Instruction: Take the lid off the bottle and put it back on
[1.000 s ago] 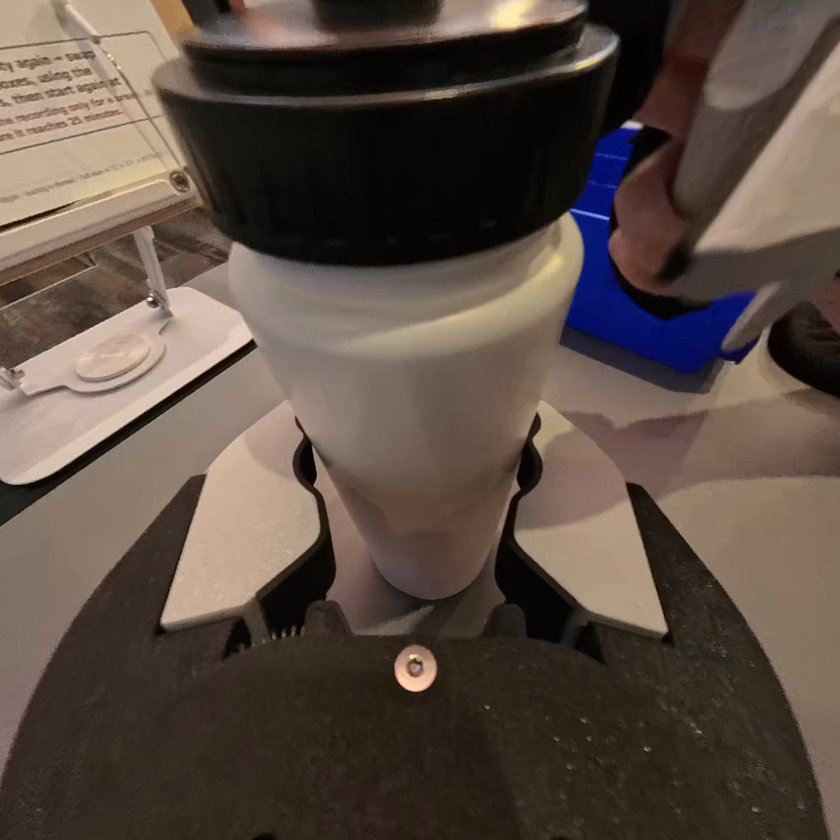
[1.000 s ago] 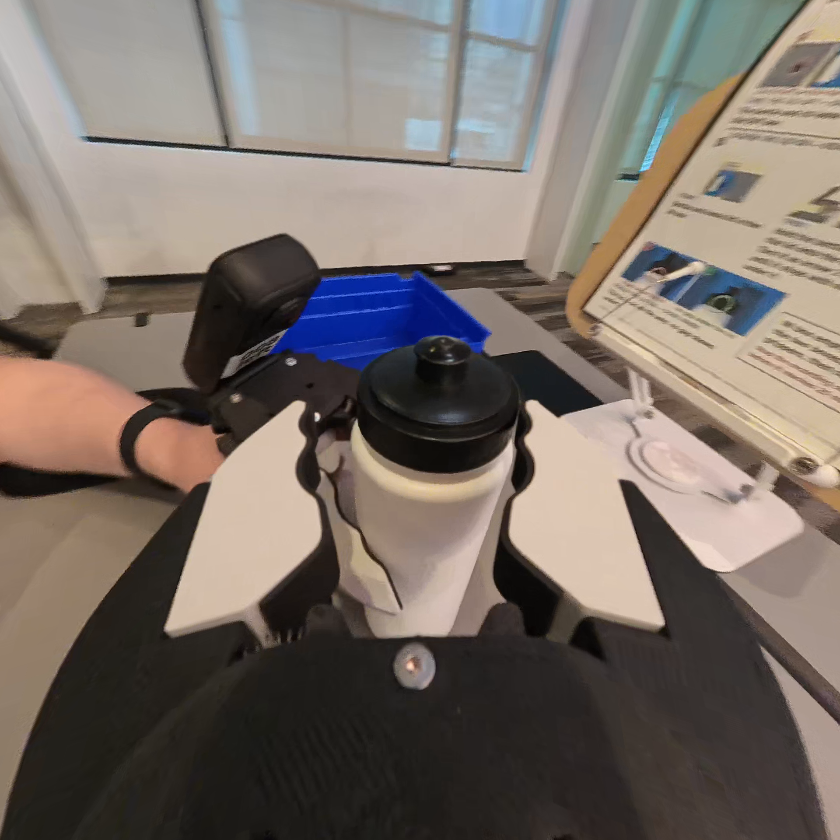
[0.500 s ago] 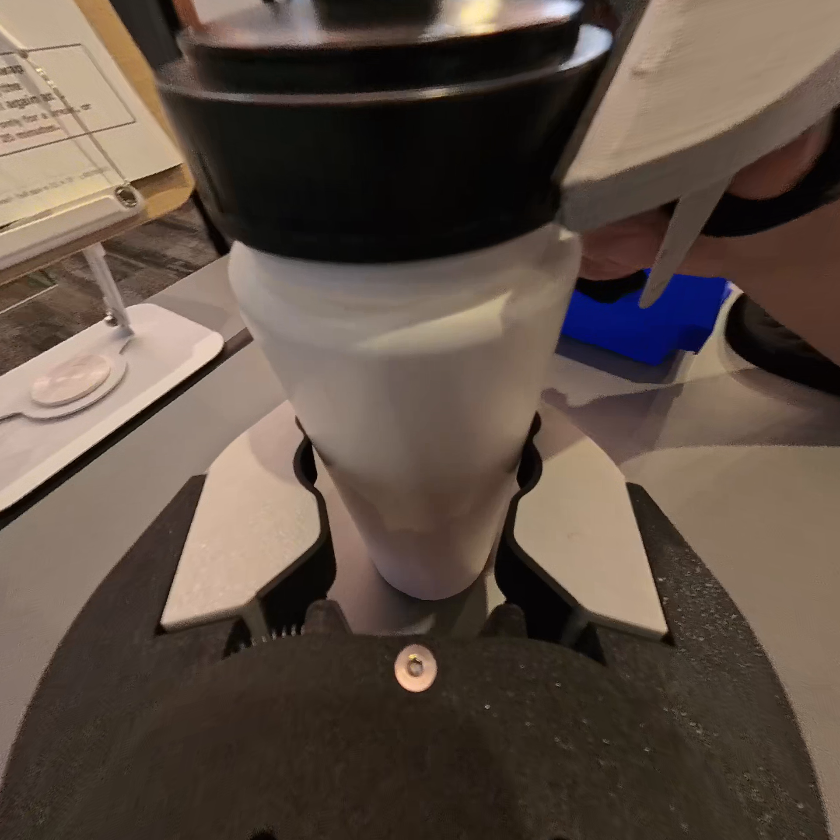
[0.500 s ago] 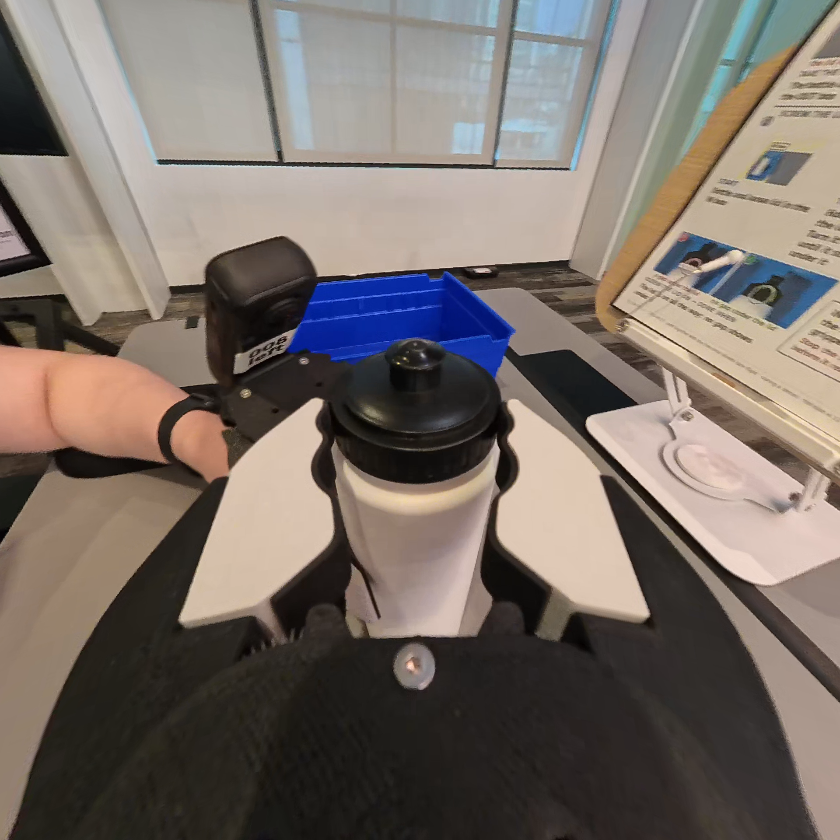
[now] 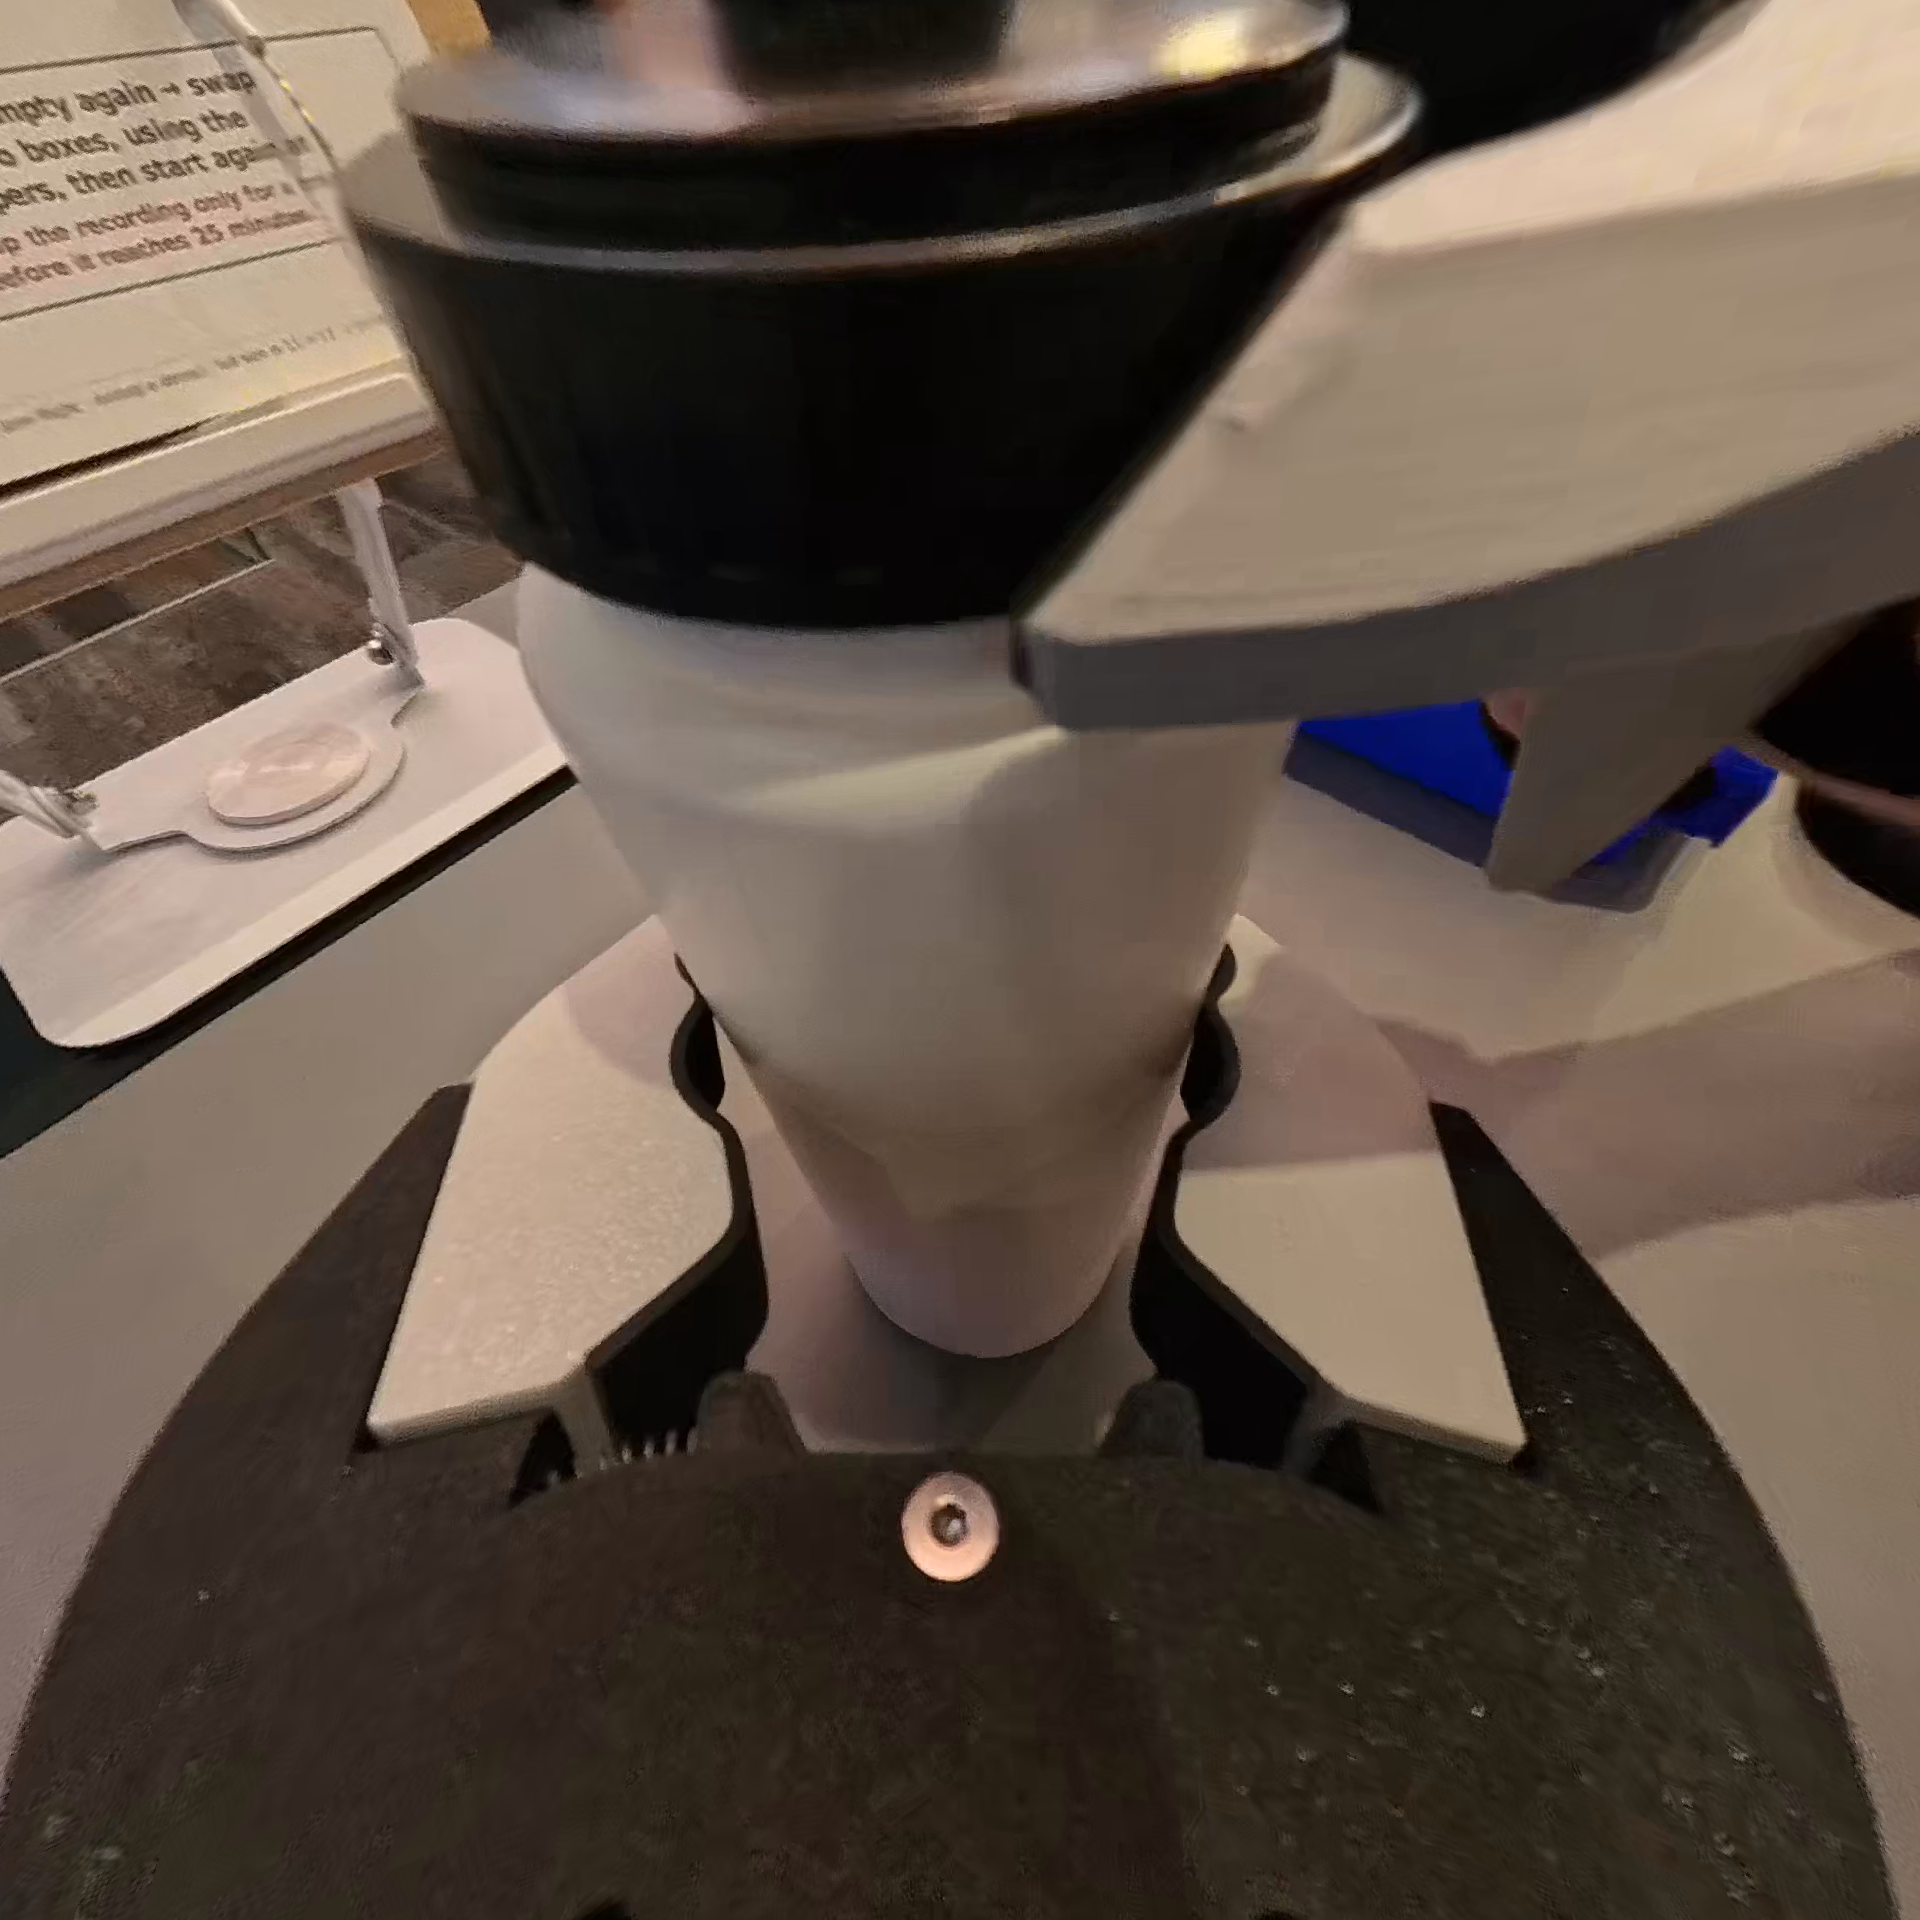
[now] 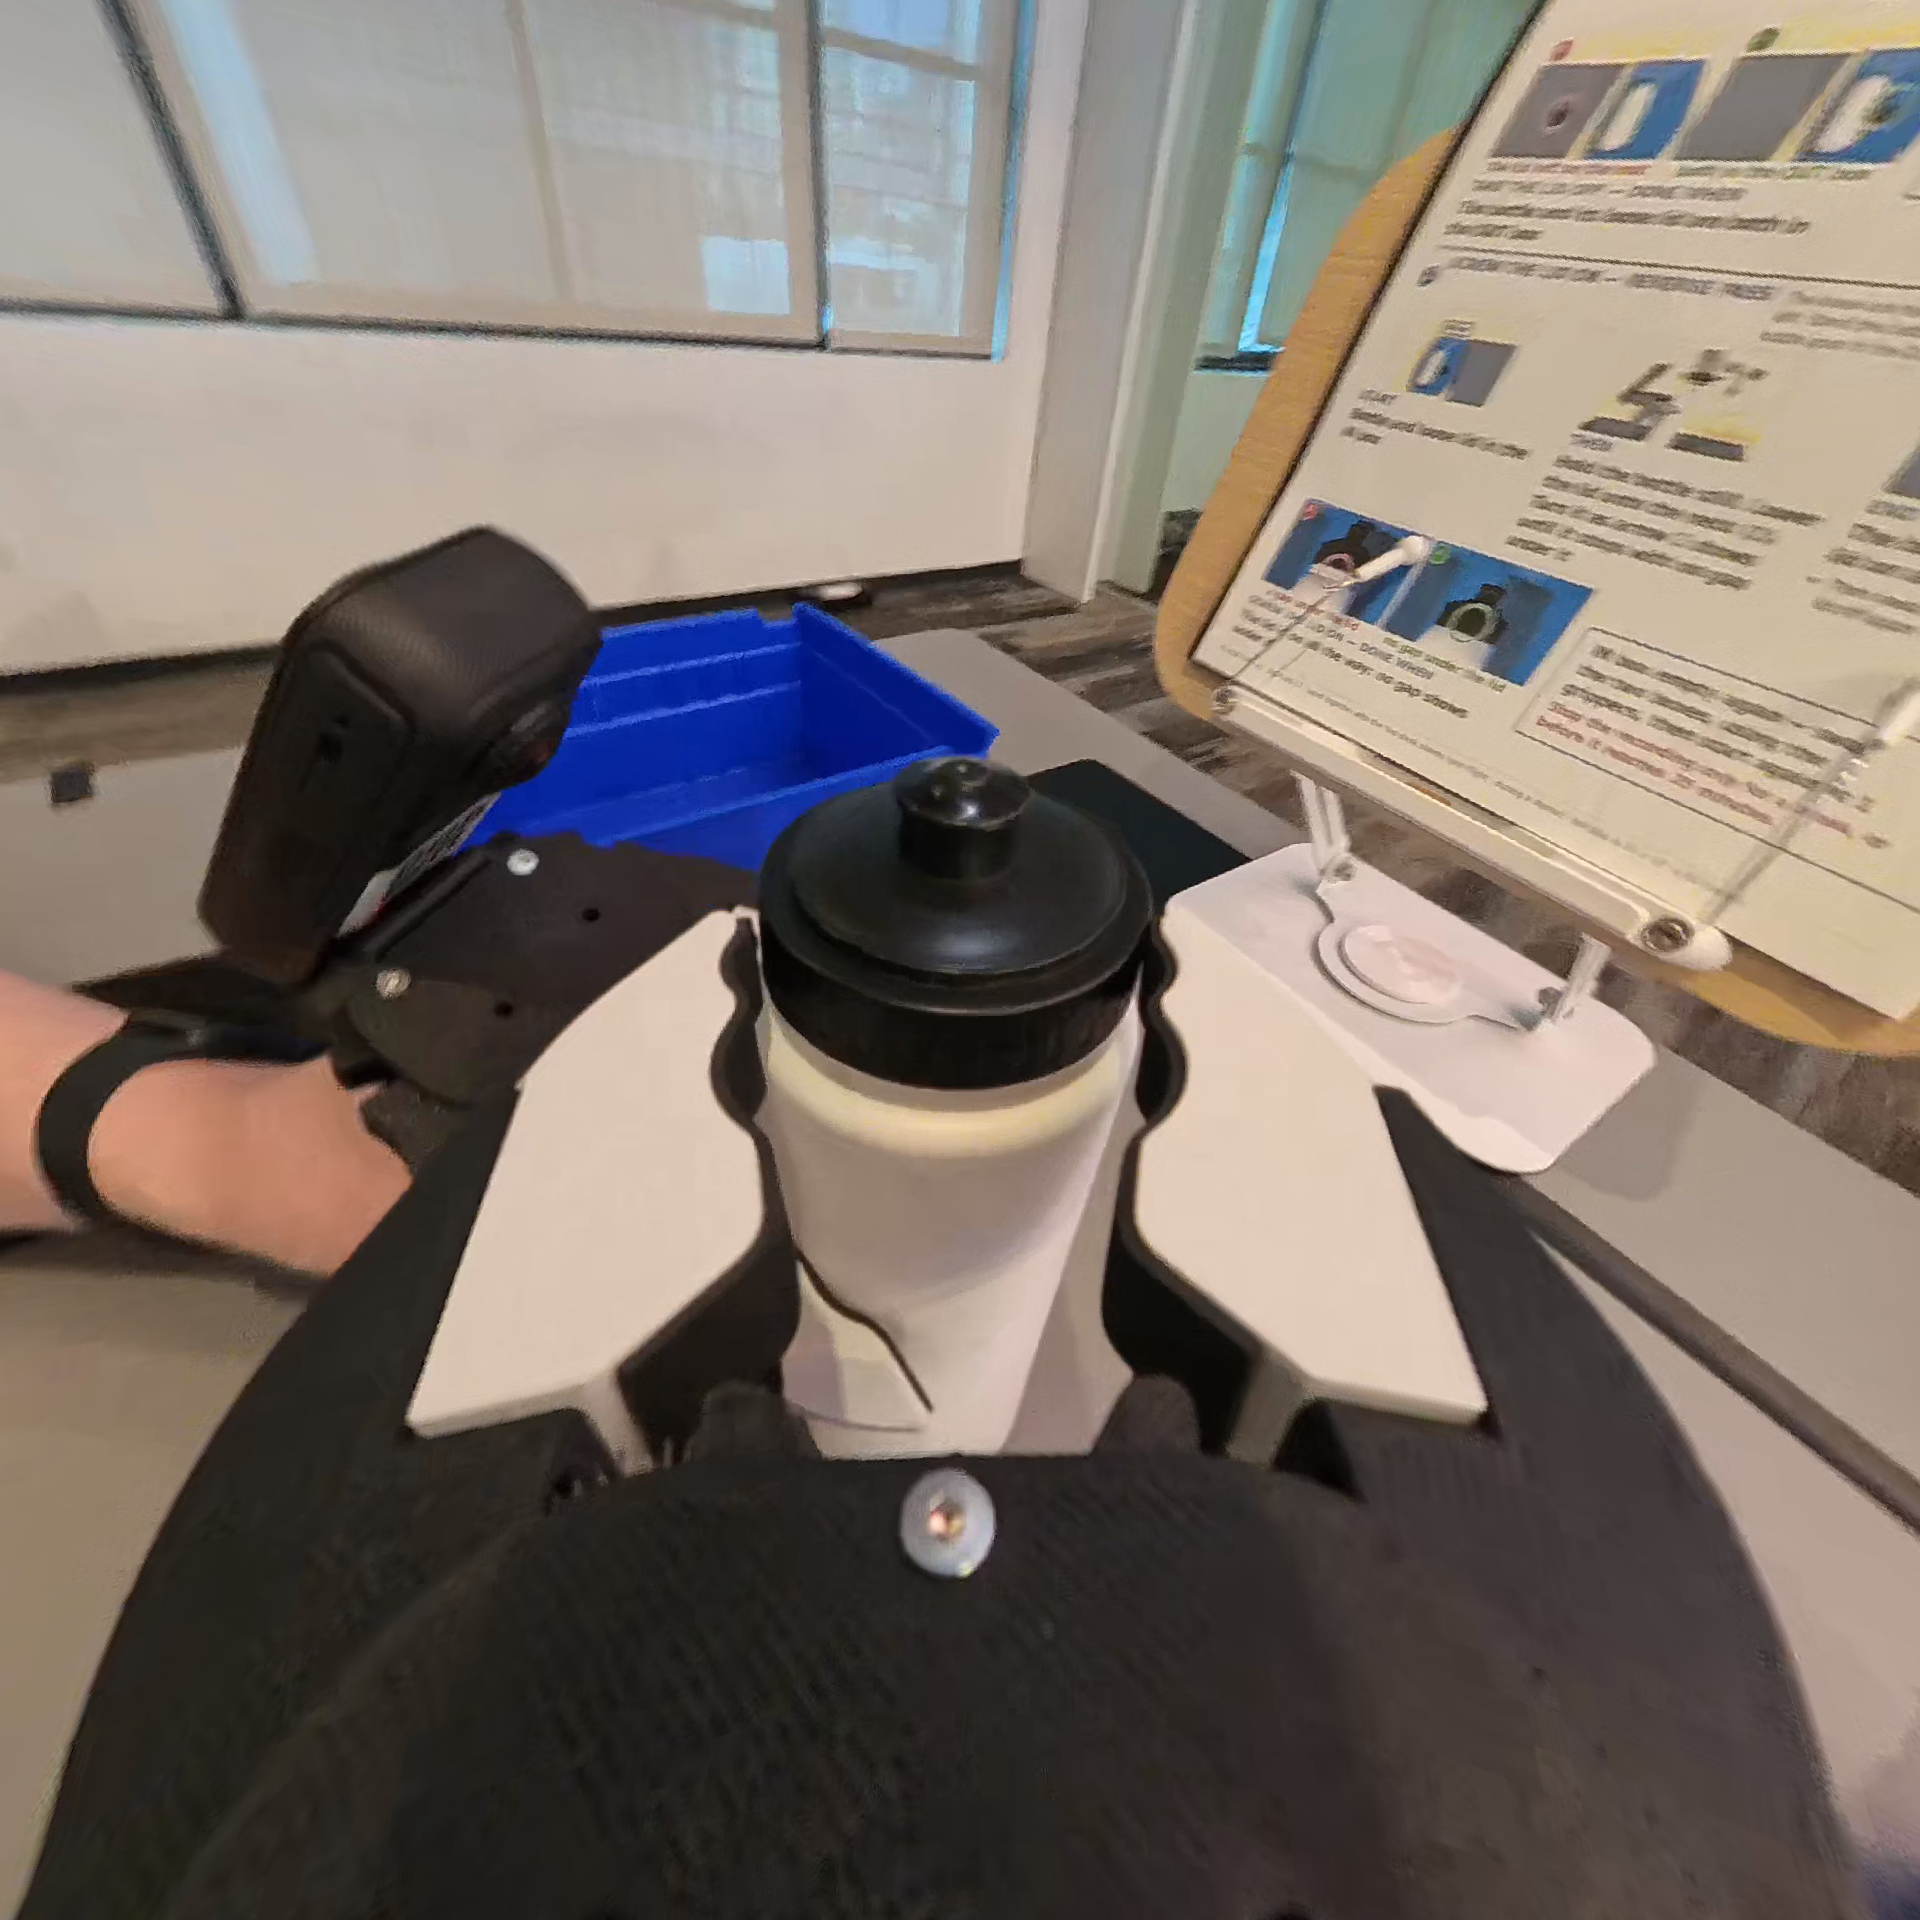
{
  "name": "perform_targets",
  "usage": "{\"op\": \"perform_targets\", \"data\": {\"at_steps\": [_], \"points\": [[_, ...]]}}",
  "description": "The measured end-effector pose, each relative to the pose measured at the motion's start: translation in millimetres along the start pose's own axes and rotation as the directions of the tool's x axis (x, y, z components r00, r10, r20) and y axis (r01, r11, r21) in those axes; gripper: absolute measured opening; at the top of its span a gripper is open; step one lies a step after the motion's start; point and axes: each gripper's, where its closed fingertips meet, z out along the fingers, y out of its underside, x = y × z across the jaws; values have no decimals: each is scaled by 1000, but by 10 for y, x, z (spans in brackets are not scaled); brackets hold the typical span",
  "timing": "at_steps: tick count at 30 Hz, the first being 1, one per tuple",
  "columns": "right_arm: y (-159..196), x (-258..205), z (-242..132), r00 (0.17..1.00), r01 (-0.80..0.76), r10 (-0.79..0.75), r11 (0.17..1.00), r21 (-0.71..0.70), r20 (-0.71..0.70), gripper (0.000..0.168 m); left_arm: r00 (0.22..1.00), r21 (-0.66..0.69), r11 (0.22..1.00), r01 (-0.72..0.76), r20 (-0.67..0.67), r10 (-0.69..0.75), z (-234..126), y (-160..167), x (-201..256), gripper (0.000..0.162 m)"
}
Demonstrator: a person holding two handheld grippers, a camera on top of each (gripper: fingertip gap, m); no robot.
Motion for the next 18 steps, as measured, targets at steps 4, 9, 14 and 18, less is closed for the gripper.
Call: {"op": "perform_targets", "data": {"at_steps": [4, 9, 14, 18], "points": [[-83, 0, -122, 978, -27, 25, 1000, 6, 205, 87, 998, 11, 1000, -20, -54, 20, -4, -3, 32, 89], [-63, 30, -251, 937, -58, 51, 998, 9, 347, 87, 986, 42, 998, -44, -159, 50, -9, -20, 200, 88], [-24, -64, -240, 921, -20, 15, 1000, 11, 389, 68, 981, 37, 998, -50, -186, 56, -4, -22, 258, 88], [-26, -38, -192, 947, -18, 18, 1000, -1, 322, 68, 989, 20, 999, -33, -144, 36, 0, -16, 214, 88]]}}
